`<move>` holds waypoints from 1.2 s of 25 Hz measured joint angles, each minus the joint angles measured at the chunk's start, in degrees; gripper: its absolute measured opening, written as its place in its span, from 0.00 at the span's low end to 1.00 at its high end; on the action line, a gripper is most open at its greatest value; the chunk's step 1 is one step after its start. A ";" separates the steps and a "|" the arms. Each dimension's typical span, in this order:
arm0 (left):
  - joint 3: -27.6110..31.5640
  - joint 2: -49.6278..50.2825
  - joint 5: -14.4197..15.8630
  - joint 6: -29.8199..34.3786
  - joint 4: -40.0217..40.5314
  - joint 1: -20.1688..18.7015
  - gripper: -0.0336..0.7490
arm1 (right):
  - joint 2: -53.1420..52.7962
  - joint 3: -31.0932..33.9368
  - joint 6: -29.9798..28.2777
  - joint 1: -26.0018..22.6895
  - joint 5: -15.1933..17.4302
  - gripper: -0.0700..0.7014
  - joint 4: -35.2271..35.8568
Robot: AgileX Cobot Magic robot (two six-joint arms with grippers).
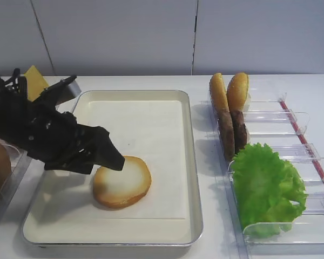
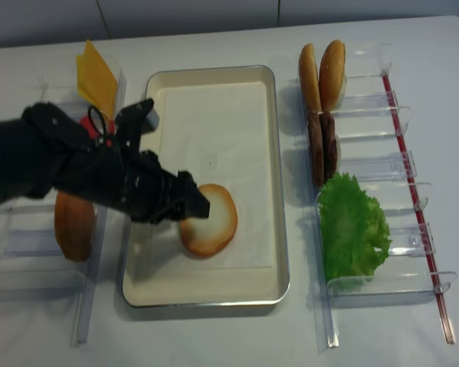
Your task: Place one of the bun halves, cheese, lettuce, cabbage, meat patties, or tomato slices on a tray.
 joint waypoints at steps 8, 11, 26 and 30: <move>-12.25 0.00 8.56 -10.24 16.36 0.00 0.70 | 0.00 0.00 0.00 0.00 0.00 0.99 0.00; -17.24 0.00 14.08 -18.71 29.52 0.00 0.70 | 0.00 0.00 0.00 0.00 0.00 0.99 0.00; -25.14 -4.56 22.74 -31.77 54.68 0.00 0.70 | 0.00 0.00 0.00 0.00 0.00 0.99 0.00; -25.14 -9.68 23.34 -32.83 57.29 0.00 0.70 | 0.00 0.00 0.00 0.00 0.00 0.99 0.00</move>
